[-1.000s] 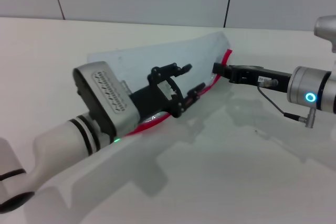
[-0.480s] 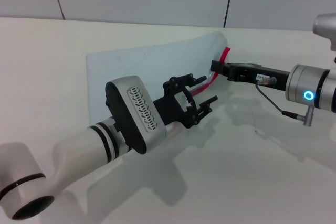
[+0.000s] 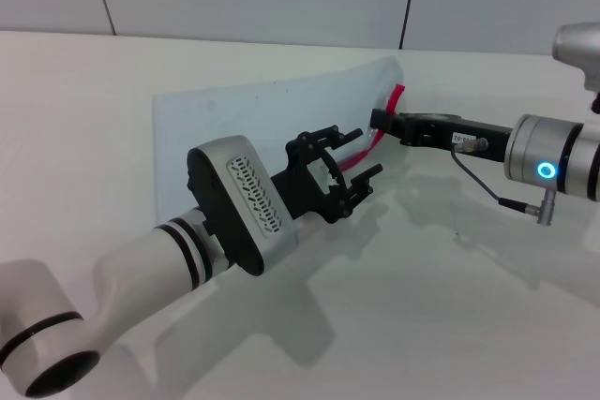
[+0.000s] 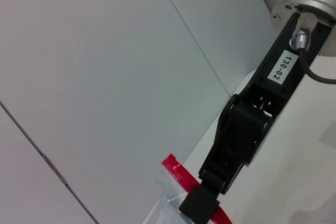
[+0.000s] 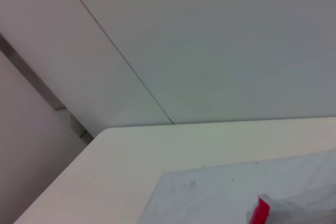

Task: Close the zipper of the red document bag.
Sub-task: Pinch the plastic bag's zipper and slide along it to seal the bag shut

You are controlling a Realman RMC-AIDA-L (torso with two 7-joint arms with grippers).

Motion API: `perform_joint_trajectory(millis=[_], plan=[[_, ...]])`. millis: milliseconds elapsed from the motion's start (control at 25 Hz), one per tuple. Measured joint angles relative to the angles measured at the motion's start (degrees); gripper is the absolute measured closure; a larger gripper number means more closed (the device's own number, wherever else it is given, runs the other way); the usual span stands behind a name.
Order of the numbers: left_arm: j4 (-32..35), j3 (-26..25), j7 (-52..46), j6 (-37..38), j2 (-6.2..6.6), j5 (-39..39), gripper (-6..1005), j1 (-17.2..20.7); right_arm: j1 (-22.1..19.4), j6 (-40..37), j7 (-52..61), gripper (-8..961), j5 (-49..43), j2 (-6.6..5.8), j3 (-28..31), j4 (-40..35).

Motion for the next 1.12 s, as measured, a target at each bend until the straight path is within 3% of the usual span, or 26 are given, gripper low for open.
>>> perform_joint_trajectory(millis=[440,1120], plan=[[0.56,-0.01,0.05,-0.04,0.07,0.00,522,-0.10,0.40,-1.04,-0.04,941,-0.28,-0.03,-0.10,0.50],[-0.17,0.01,5.35,0.53,0.01,0.04,636,0.22,0.68,-1.04,-0.07,941,-0.34,-0.02,-0.23,0.47]])
